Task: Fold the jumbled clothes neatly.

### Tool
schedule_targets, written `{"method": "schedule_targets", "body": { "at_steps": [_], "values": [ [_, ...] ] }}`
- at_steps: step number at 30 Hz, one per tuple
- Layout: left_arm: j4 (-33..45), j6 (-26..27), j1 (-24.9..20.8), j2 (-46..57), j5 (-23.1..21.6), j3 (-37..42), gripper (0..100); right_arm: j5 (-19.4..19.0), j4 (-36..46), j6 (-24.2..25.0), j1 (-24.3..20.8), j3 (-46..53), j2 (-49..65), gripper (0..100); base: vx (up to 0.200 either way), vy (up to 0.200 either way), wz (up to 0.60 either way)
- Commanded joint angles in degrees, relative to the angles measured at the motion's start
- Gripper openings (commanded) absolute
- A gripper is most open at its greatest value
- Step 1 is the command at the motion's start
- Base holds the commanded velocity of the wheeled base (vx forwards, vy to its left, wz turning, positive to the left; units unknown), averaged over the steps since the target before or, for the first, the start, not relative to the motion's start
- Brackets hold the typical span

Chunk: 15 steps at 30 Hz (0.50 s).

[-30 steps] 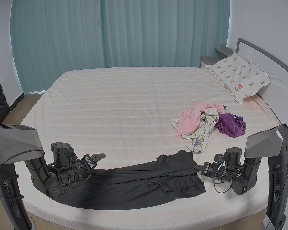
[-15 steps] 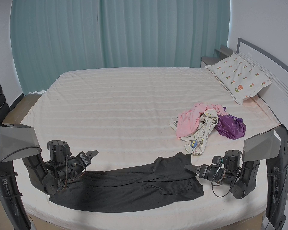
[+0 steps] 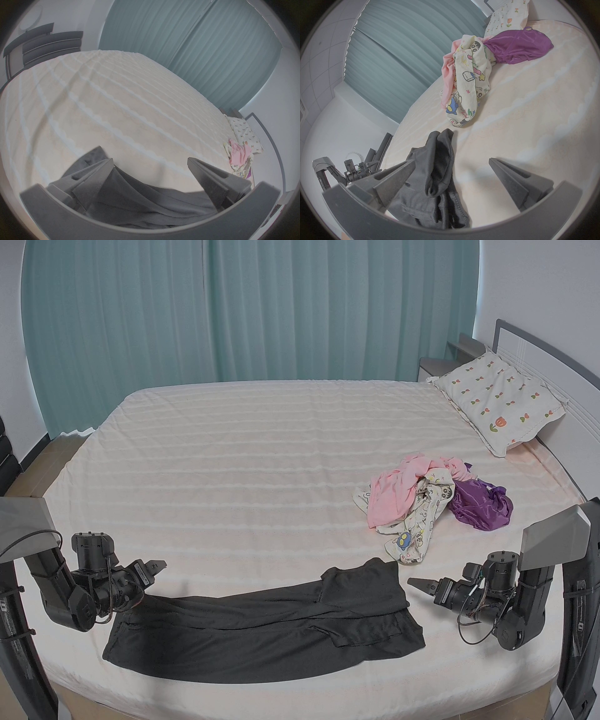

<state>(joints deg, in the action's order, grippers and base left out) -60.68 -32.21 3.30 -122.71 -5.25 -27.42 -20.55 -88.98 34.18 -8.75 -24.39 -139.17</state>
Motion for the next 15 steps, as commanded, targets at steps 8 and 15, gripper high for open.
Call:
{"method": "schedule_targets", "body": {
  "at_steps": [8, 15],
  "values": [
    [6.3, 6.9, 5.9, 0.9, 0.0, -1.2, 100, -0.1, -0.5, 0.0, 0.9, -0.5, -1.5, 100, 0.0, 0.0, 0.0],
    [8.5, 8.7, 6.0, -0.9, -0.1, -1.5, 100, -0.1, -0.6, 0.0, 0.9, -0.4, -1.5, 100, 0.0, 0.0, 0.0]
  ]
}}
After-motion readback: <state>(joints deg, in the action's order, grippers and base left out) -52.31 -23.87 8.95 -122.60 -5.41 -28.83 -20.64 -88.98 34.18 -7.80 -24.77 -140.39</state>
